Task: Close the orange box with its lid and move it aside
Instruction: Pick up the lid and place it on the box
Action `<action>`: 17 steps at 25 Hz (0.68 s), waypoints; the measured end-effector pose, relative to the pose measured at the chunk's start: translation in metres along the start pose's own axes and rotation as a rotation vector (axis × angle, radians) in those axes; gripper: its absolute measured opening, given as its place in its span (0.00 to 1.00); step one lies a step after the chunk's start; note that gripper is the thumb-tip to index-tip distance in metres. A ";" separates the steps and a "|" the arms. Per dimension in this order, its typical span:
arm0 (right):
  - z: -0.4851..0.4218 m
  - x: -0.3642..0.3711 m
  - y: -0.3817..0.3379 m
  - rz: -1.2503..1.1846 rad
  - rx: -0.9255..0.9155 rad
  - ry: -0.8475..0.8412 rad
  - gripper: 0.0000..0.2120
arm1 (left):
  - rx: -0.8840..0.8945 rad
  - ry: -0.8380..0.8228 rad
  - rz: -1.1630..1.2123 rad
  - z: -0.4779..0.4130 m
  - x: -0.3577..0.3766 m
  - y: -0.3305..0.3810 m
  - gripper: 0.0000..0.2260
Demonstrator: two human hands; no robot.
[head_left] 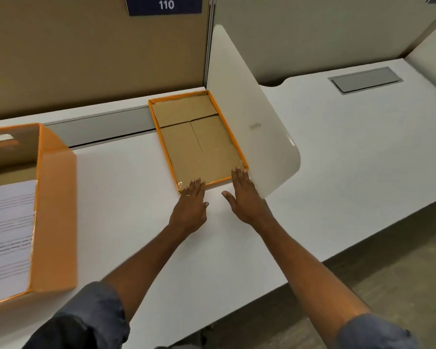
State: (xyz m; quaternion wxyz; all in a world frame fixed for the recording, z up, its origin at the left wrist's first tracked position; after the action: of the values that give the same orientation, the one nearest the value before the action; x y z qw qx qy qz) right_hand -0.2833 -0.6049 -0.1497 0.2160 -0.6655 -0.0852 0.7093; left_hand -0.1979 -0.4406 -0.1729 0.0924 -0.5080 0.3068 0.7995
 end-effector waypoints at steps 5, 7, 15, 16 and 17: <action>-0.009 0.037 0.009 0.074 -0.007 -0.117 0.35 | -0.017 0.031 0.061 0.000 0.015 -0.011 0.28; -0.005 0.047 0.007 0.080 -0.023 -0.111 0.35 | 0.002 0.048 0.053 0.006 0.019 -0.016 0.28; 0.045 0.055 -0.026 0.042 -0.079 0.022 0.33 | 0.017 0.108 0.140 0.074 0.030 -0.056 0.29; 0.048 0.052 -0.026 -0.038 -0.049 0.056 0.33 | 0.004 0.144 0.180 0.082 0.029 -0.061 0.30; 0.048 0.047 -0.026 -0.133 -0.007 0.085 0.34 | -0.040 0.192 0.241 0.086 0.025 -0.066 0.30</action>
State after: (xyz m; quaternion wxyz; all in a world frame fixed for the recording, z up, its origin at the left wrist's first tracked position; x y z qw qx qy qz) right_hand -0.3265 -0.5542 -0.1771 0.2637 -0.6887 -0.1226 0.6641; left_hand -0.2438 -0.3419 -0.1957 -0.0440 -0.5436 0.3569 0.7584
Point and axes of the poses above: each hand's wrist, its own z-axis away from the middle knuckle, its own x-axis out of the palm, y = z × x, the point moved 2 cm from there along -z, towards the middle knuckle, and after that the axes turned 12 degrees about -x, right-handed, at the moved point
